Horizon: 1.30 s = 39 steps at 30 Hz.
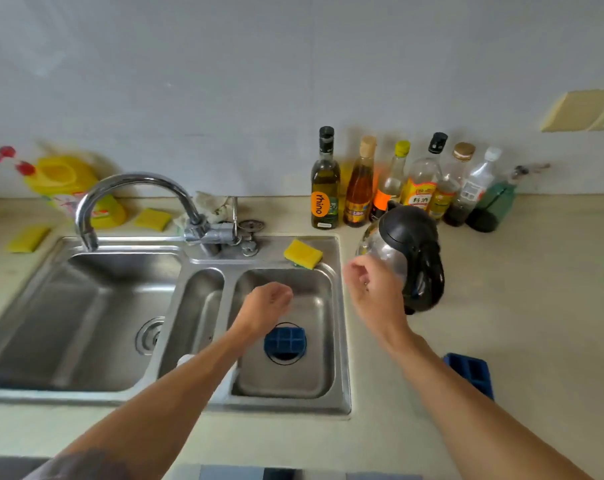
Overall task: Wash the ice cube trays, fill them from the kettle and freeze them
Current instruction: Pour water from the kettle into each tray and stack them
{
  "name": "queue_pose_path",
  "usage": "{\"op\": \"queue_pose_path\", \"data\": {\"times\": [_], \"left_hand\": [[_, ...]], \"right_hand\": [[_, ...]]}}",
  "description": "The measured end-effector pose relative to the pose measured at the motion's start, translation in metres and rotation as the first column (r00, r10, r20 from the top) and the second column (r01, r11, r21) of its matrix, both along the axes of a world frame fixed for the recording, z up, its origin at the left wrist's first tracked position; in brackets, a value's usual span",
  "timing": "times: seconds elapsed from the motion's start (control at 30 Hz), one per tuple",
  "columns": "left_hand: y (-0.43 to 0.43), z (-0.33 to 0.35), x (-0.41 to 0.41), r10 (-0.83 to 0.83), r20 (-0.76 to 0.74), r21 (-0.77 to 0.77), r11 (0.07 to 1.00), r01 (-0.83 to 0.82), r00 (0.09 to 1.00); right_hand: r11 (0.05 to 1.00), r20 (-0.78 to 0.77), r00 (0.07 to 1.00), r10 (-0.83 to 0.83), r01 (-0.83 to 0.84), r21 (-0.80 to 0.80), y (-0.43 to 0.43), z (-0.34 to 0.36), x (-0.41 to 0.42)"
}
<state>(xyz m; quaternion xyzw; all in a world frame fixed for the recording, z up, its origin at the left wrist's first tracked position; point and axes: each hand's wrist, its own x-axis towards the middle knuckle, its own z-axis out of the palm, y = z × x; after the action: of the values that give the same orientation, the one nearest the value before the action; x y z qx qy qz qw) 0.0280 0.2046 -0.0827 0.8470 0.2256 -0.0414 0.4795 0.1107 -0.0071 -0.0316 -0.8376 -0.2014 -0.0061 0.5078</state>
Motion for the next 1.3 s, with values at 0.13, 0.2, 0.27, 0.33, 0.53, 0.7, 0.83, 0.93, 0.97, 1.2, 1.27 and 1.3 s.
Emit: {"op": "queue_pose_path", "data": {"times": [0.13,0.2,0.27,0.33,0.53,0.7,0.83,0.93,0.97,1.2,1.27,1.3], "left_hand": [[0.040,-0.007,-0.071,0.182,-0.080,0.118,0.978,-0.172,0.980],[0.063,-0.013,-0.104,0.272,-0.109,0.181,0.951,-0.250,0.956],[0.083,-0.018,-0.133,0.355,-0.135,0.228,0.920,-0.319,0.925],[0.098,-0.024,-0.153,0.403,-0.167,0.252,0.900,-0.356,0.900],[0.123,-0.050,-0.180,0.407,-0.244,0.212,0.908,-0.361,0.880],[0.127,-0.066,-0.187,0.313,-0.296,0.198,0.944,-0.263,0.902],[0.128,-0.065,-0.184,0.326,-0.294,0.187,0.941,-0.281,0.898],[0.127,-0.060,-0.174,0.349,-0.289,0.188,0.934,-0.305,0.891],[0.126,-0.058,-0.169,0.350,-0.284,0.175,0.934,-0.311,0.893],[0.112,-0.049,-0.109,0.251,-0.249,0.042,0.968,-0.248,0.936],[0.102,-0.050,-0.083,0.202,-0.246,-0.005,0.978,-0.210,0.948],[0.098,-0.052,-0.070,0.182,-0.247,-0.028,0.981,-0.194,0.952]], "right_hand": [[0.950,-0.252,0.929,0.270,-0.299,-0.087,0.059,-0.025,-0.034],[0.914,-0.330,0.885,0.330,-0.386,-0.121,0.087,-0.041,-0.055],[0.874,-0.393,0.849,0.353,-0.449,-0.186,0.112,-0.057,-0.074],[0.809,-0.458,0.811,0.363,-0.518,-0.277,0.133,-0.073,-0.089],[0.667,-0.610,0.747,0.265,-0.599,-0.443,0.160,-0.120,-0.113],[0.682,-0.655,0.730,0.193,-0.580,-0.446,0.166,-0.133,-0.129],[0.714,-0.651,0.736,0.186,-0.556,-0.425,0.171,-0.128,-0.129],[0.754,-0.655,0.735,0.178,-0.530,-0.389,0.169,-0.122,-0.125],[0.780,-0.654,0.738,0.164,-0.503,-0.373,0.168,-0.120,-0.123],[0.933,-0.571,0.821,-0.008,-0.199,-0.299,0.136,-0.109,-0.082],[0.940,-0.553,0.832,-0.044,-0.153,-0.304,0.122,-0.112,-0.067],[0.941,-0.549,0.833,-0.062,-0.135,-0.311,0.116,-0.116,-0.060]]}}
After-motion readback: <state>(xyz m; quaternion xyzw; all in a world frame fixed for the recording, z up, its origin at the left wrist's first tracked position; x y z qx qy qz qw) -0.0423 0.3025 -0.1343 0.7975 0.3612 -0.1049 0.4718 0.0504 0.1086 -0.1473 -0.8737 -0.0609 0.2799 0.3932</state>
